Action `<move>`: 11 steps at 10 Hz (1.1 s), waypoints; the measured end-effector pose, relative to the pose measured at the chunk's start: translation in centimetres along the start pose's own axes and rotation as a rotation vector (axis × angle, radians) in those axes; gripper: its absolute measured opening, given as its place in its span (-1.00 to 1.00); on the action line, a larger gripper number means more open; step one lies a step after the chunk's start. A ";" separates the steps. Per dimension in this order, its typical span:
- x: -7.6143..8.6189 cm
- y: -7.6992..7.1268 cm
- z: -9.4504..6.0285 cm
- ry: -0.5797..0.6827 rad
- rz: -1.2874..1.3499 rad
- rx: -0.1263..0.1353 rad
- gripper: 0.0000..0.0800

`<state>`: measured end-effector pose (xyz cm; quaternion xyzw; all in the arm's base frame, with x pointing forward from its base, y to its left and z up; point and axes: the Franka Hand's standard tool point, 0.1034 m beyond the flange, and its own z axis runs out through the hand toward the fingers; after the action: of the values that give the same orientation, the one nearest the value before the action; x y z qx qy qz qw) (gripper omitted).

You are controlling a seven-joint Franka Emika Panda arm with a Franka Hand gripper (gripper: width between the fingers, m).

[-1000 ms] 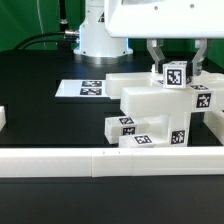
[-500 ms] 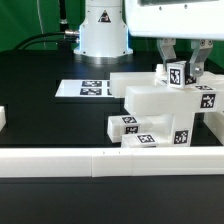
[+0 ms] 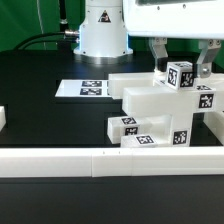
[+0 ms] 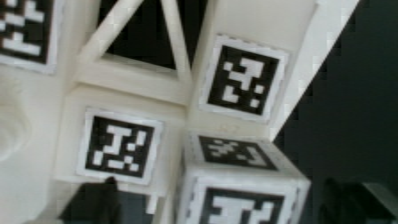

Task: Assemble chair

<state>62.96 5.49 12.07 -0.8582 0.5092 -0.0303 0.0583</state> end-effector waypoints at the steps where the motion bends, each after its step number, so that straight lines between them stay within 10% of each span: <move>1: 0.0 0.0 0.1 0.000 -0.034 -0.001 0.58; 11: -0.4 0.2 0.2 -0.013 -0.918 -0.071 0.62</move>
Offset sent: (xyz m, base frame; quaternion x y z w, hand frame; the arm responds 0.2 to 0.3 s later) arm 0.0037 -0.0032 0.0048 -0.0371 -0.0296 -0.2841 0.9576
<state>62.59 5.76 11.83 -0.9965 0.0769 -0.0301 0.0128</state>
